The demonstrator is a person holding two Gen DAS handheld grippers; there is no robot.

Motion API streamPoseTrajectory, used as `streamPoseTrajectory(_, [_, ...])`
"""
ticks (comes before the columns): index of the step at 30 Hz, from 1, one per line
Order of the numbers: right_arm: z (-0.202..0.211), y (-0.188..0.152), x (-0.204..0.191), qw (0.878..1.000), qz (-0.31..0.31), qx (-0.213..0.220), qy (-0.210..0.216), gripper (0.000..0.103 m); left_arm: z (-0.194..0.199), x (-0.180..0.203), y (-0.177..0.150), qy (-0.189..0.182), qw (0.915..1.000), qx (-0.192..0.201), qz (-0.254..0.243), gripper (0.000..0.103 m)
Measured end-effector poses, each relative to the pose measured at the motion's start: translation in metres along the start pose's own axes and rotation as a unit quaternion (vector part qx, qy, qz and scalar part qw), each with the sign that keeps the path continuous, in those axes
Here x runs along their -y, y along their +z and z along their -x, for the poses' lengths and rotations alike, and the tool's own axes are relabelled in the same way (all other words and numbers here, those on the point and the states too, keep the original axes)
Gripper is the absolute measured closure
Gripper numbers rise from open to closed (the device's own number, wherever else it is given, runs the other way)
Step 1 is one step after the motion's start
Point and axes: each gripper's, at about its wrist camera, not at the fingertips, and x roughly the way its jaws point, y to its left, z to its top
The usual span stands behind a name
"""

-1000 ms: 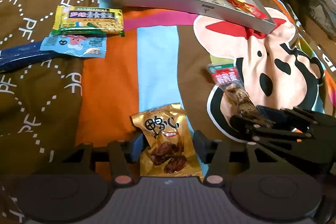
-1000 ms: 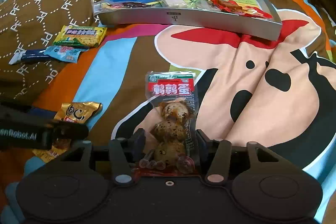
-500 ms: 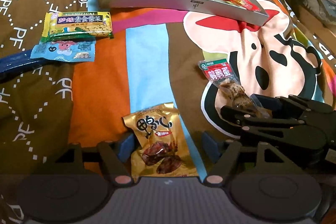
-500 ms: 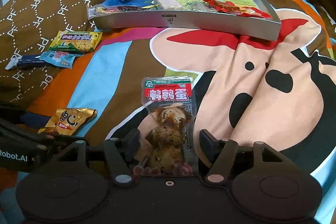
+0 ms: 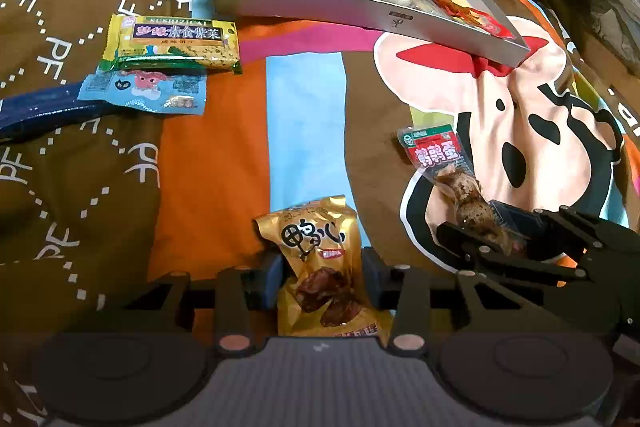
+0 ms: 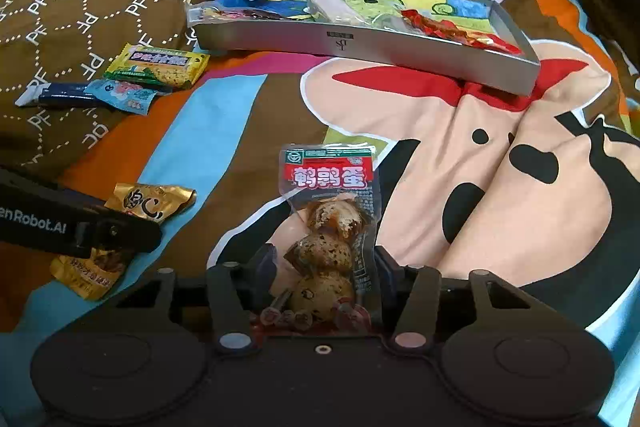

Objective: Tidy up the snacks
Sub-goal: 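Lift the gold pouch with the left gripper while the right gripper lifts the quail-egg pack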

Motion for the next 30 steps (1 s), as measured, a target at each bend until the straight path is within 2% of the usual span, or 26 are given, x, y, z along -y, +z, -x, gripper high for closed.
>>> streamPoseTrajectory(6, [0.006, -0.005, -0.007, 1.000, 0.006, 0.010, -0.014, 0.056, 0.002, 0.004, -0.003, 0.007, 0.9998, 0.016, -0.004, 0.063])
streamPoseTrajectory(10, [0.013, -0.013, -0.024, 0.998, 0.047, 0.024, -0.040, 0.057, 0.005, 0.012, -0.007, 0.023, 0.9991, 0.031, -0.018, 0.063])
streamPoseTrajectory(14, [0.019, -0.017, -0.033, 0.995, 0.076, 0.033, -0.056, 0.057, 0.008, 0.011, -0.007, 0.018, 0.9990, 0.037, -0.014, 0.063])
streamPoseTrajectory(30, [0.031, -0.033, -0.045, 0.988, 0.108, 0.080, -0.082, 0.057, 0.018, 0.009, -0.010, 0.006, 0.9965, 0.081, 0.019, 0.063])
